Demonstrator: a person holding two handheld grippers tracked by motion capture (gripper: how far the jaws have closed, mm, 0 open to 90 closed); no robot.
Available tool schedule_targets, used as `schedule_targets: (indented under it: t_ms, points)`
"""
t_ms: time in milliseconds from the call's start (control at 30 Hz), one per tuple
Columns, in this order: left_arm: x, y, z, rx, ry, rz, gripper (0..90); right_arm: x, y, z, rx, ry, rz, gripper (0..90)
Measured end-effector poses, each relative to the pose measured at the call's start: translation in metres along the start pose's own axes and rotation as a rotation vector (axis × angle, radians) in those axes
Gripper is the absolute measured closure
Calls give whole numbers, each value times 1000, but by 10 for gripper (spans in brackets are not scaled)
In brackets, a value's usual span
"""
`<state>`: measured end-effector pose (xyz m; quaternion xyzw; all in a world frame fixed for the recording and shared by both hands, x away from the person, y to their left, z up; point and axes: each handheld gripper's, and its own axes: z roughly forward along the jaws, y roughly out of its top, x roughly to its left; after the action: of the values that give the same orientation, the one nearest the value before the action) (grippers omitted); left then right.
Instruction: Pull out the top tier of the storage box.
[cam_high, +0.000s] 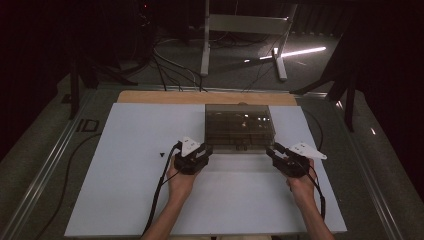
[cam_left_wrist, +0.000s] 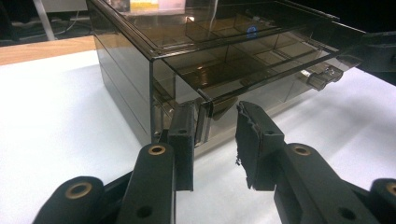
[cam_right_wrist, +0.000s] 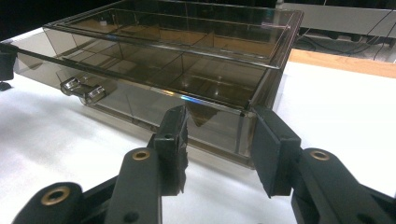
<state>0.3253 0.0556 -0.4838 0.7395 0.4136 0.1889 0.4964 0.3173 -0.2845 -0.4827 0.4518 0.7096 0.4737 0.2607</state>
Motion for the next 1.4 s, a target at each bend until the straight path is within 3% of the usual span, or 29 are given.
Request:
schedule_targets:
  t_ms: [833, 1400]
  points:
    - [-13, -9, -19, -4, -27, 6, 687, 7, -6, -22, 6, 22, 2, 596]
    - [-16, -15, -23, 11, -25, -3, 684, 13, -11, -29, 21, 17, -12, 597]
